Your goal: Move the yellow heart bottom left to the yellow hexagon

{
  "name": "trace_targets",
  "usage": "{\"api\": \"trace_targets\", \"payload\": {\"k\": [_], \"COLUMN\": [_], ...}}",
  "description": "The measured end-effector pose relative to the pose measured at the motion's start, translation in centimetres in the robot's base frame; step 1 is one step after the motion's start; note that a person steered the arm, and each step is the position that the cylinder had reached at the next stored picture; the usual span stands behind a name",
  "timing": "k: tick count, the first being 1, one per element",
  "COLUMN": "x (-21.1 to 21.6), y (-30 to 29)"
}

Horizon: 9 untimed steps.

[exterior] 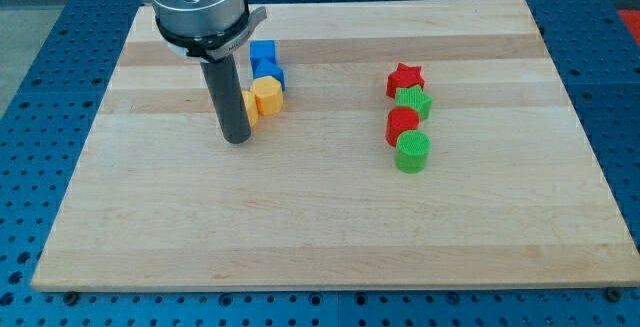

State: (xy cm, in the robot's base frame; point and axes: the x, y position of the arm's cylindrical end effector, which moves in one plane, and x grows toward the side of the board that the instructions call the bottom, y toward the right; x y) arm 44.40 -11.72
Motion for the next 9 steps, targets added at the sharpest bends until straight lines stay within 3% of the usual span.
{"api": "trace_targets", "payload": {"k": [6, 8, 9], "x": [0.2, 4.8, 4.8], "y": [-0.3, 3.0, 6.4]}}
